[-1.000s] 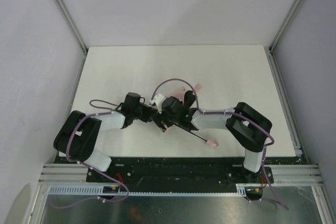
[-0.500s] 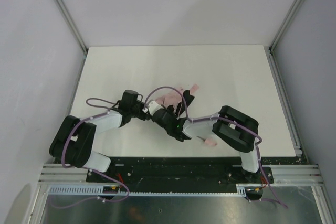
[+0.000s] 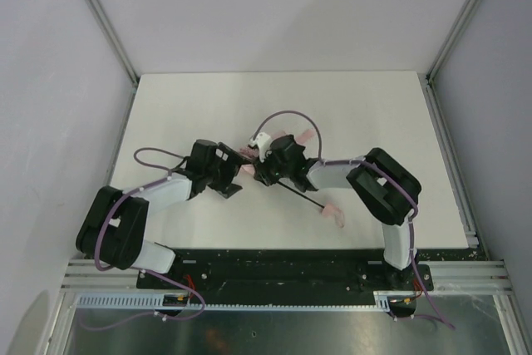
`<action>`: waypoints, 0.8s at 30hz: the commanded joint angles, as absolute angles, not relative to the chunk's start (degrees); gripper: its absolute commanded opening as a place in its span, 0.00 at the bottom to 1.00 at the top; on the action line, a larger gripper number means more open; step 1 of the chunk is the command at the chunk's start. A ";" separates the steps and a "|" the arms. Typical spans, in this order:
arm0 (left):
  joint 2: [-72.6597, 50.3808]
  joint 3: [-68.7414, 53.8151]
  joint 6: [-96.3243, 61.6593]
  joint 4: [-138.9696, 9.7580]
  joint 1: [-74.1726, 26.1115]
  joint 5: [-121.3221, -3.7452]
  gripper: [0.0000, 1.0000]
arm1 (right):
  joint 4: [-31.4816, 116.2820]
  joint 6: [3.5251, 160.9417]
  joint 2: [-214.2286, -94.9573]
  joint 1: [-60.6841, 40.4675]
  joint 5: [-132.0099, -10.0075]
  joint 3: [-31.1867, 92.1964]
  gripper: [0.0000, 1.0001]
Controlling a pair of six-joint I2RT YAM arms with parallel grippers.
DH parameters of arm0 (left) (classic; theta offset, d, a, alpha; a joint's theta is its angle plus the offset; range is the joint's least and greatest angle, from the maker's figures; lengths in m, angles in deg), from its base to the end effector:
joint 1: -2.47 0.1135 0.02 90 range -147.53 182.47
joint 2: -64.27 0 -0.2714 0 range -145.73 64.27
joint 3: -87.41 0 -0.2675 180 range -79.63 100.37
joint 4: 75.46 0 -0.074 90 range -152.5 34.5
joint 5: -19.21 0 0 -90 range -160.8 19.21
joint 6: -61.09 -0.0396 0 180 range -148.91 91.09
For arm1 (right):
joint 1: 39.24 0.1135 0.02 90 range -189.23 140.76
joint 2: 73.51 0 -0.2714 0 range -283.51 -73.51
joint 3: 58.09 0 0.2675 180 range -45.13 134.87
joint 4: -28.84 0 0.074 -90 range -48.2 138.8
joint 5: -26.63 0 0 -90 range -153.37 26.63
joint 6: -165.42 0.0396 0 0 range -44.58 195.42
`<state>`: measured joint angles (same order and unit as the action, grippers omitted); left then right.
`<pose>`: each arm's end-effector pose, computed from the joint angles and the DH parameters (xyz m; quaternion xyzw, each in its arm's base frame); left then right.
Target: Put away the umbrella
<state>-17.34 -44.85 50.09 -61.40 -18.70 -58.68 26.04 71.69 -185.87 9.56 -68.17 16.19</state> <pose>0.2563 -0.1082 0.1492 -0.4156 0.8308 -0.3369 0.1535 0.2784 0.3230 0.1340 -0.4099 0.7872 0.2103 0.4099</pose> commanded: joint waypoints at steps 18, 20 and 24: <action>-25.15 -49.06 43.00 -76.85 -17.86 -64.02 0.51 | 25.61 90.19 -198.66 -1.06 -124.95 16.48 0.00; -25.04 -49.86 43.34 -78.04 -17.93 -63.21 0.33 | 27.96 89.64 -197.39 -1.08 -121.59 16.88 0.00; -23.97 -51.53 45.03 -79.60 -18.00 -62.30 0.05 | 32.08 89.41 -193.35 -0.93 -112.42 17.24 0.07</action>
<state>-24.24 -49.09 51.86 -78.21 -17.96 -58.09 18.98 88.87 -194.92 -2.20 -117.82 18.51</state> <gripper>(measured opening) 0.359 0.345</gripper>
